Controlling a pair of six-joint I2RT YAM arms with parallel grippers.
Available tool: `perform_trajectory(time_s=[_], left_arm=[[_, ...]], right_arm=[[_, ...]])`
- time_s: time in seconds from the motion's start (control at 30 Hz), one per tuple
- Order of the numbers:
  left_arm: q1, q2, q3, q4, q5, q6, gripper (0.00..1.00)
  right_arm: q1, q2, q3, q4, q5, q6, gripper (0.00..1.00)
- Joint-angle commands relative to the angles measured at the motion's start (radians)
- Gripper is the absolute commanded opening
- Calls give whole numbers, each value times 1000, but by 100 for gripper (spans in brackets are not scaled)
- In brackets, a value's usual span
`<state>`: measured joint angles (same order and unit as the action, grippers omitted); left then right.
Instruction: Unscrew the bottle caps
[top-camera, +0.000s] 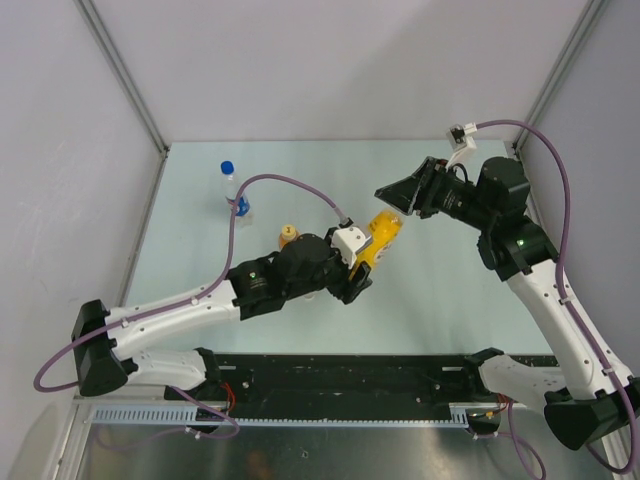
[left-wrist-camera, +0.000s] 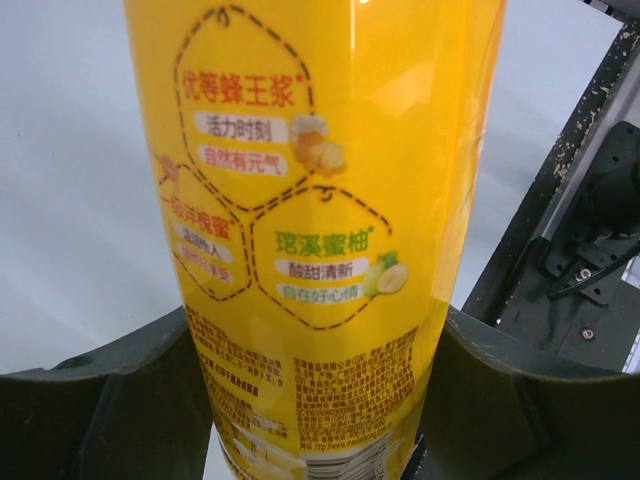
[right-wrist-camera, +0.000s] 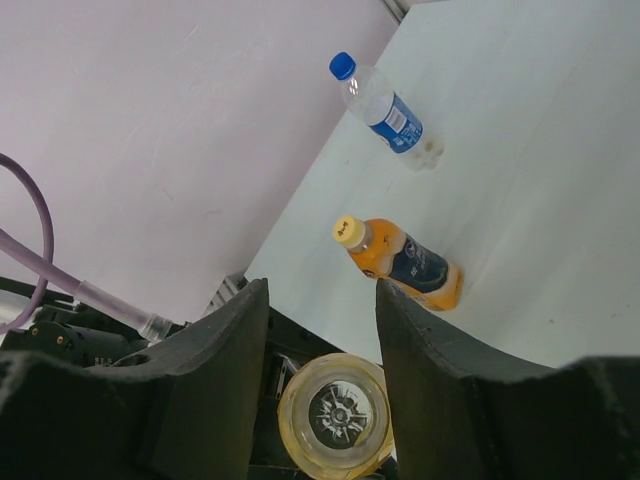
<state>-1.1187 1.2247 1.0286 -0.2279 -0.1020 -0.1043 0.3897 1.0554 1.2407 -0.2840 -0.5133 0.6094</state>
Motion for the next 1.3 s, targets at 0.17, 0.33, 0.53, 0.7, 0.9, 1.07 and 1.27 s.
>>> perform_trajectory(time_s=[0.17, 0.33, 0.53, 0.7, 0.9, 1.07, 1.27], left_arm=[[3, -14, 59, 22, -50, 22, 0], [3, -6, 68, 19, -41, 17, 0], [3, -2, 79, 20, -47, 12, 0], [4, 1, 84, 18, -49, 4, 0], [5, -9, 77, 19, -54, -1, 36], [20, -5, 79, 20, -27, -19, 80], [99, 5, 96, 21, 105, -60, 96]], right_arm=[[8, -47, -10, 38, 7, -10, 51], [10, -60, -22, 64, -13, 3, 49], [15, -77, -48, 76, -14, 12, 40], [18, -81, -64, 87, -6, 11, 2], [20, -87, -64, 72, 21, -24, 0], [20, -93, -64, 34, 60, -66, 0], [20, -94, -64, -42, 147, -134, 0]])
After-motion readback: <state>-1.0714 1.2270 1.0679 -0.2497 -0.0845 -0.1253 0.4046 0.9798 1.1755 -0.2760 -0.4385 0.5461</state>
